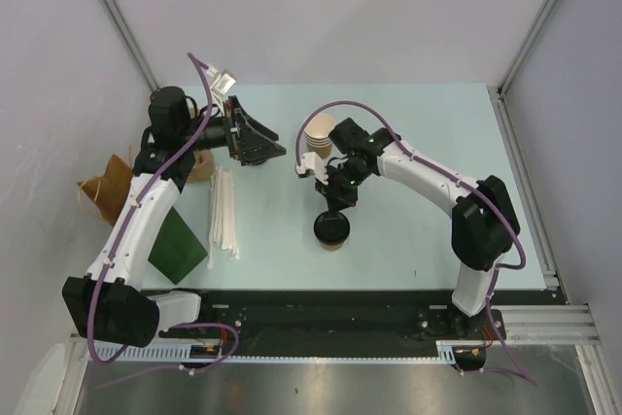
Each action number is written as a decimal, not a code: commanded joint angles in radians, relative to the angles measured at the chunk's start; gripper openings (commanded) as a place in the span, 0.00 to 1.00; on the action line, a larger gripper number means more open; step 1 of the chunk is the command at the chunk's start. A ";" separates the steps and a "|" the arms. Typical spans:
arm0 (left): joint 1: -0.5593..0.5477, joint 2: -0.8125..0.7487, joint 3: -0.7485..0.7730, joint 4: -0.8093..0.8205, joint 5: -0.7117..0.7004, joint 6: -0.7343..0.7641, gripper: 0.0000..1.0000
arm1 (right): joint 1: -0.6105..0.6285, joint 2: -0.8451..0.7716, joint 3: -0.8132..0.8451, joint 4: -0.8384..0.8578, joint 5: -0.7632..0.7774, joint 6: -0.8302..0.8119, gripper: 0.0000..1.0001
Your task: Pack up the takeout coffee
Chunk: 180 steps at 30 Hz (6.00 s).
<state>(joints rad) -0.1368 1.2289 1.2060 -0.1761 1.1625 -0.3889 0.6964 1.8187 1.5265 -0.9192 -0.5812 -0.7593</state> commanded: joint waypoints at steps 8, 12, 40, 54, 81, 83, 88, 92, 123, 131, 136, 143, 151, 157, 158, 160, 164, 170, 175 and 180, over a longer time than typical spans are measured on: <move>0.011 -0.012 0.003 0.035 0.009 -0.008 0.95 | -0.083 -0.116 0.032 -0.007 -0.051 0.067 0.00; 0.011 -0.011 0.007 0.030 0.012 -0.007 0.95 | -0.165 -0.133 0.035 -0.033 -0.060 0.094 0.00; 0.011 -0.020 0.017 -0.077 -0.023 0.113 0.96 | -0.647 -0.351 -0.183 -0.191 -0.075 0.190 0.00; 0.011 -0.022 0.021 -0.089 -0.032 0.134 0.97 | -0.844 -0.423 -0.342 -0.125 0.072 0.203 0.00; 0.022 0.098 0.331 -0.542 -0.377 0.387 0.98 | -0.830 -0.558 -0.425 -0.110 0.030 0.225 0.63; 0.022 0.150 0.432 -0.600 -0.528 0.421 1.00 | -0.812 -0.585 -0.401 -0.083 0.032 0.259 0.76; 0.022 0.311 0.723 -0.736 -0.817 0.462 0.99 | -0.717 -0.607 -0.321 0.014 0.099 0.365 0.99; 0.022 0.463 0.881 -0.831 -1.071 0.510 0.93 | -0.644 -0.602 -0.276 0.088 0.110 0.443 1.00; 0.105 0.870 0.803 -0.668 -1.511 0.470 0.40 | -0.492 -0.466 -0.239 0.169 -0.012 0.600 1.00; 0.128 0.905 0.808 -0.668 -1.515 0.472 0.31 | -0.491 -0.463 -0.239 0.172 -0.019 0.601 1.00; 0.134 0.914 0.800 -0.671 -1.494 0.472 0.30 | -0.492 -0.458 -0.239 0.171 -0.020 0.604 1.00; 0.134 0.917 0.761 -0.662 -1.488 0.473 0.30 | -0.495 -0.452 -0.239 0.172 -0.023 0.606 1.00; 0.134 0.890 0.736 -0.672 -1.471 0.463 0.29 | -0.500 -0.450 -0.239 0.172 -0.026 0.611 1.00; 0.134 0.833 0.699 -0.666 -1.463 0.456 0.29 | -0.500 -0.457 -0.239 0.172 -0.034 0.617 1.00; 0.134 0.818 0.693 -0.663 -1.462 0.455 0.29 | -0.502 -0.457 -0.239 0.172 -0.035 0.618 1.00; 0.134 0.808 0.681 -0.662 -1.456 0.452 0.29 | -0.502 -0.460 -0.239 0.171 -0.035 0.618 1.00; 0.134 0.801 0.670 -0.666 -1.448 0.449 0.29 | -0.505 -0.466 -0.239 0.166 -0.037 0.618 1.00; 0.134 0.807 0.668 -0.663 -1.465 0.455 0.21 | -0.512 -0.472 -0.241 0.166 -0.043 0.621 1.00; 0.160 0.799 0.675 -0.658 -1.477 0.455 0.15 | -0.515 -0.470 -0.244 0.169 -0.049 0.623 1.00; 0.160 0.764 0.670 -0.660 -1.489 0.455 0.00 | -0.518 -0.472 -0.246 0.174 -0.057 0.627 1.00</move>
<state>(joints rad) 0.0120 2.0926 1.8774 -0.8425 -0.3046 0.0727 0.1810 1.3682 1.2552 -0.7723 -0.6125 -0.1478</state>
